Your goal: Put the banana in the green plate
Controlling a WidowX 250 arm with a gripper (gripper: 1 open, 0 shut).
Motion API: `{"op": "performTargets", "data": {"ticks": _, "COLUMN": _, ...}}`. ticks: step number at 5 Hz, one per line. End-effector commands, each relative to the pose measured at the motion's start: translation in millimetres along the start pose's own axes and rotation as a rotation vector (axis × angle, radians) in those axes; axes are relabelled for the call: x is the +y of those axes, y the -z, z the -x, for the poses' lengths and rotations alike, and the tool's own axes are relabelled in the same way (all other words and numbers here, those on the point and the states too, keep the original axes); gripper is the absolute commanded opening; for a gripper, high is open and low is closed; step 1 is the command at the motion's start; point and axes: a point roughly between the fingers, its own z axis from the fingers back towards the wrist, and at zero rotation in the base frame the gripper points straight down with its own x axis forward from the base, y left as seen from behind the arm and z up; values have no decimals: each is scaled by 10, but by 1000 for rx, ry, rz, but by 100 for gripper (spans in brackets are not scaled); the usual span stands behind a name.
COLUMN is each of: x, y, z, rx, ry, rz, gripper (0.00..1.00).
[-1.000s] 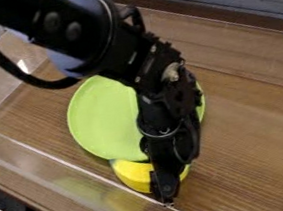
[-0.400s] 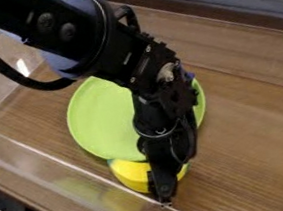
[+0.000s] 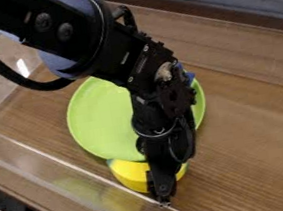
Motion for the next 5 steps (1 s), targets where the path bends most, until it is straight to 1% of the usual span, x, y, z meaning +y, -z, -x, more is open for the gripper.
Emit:
{"op": "performTargets", "data": {"ticks": 1, "x": 48, "y": -37, "z": 4, "rx": -18, "ry": -16, "rz": -19, "gripper": 0}}
{"op": "performTargets", "data": {"ticks": 5, "x": 68, "y": -16, "z": 6, "rx": -26, "ry": -35, "rz": -27, "gripper": 0}}
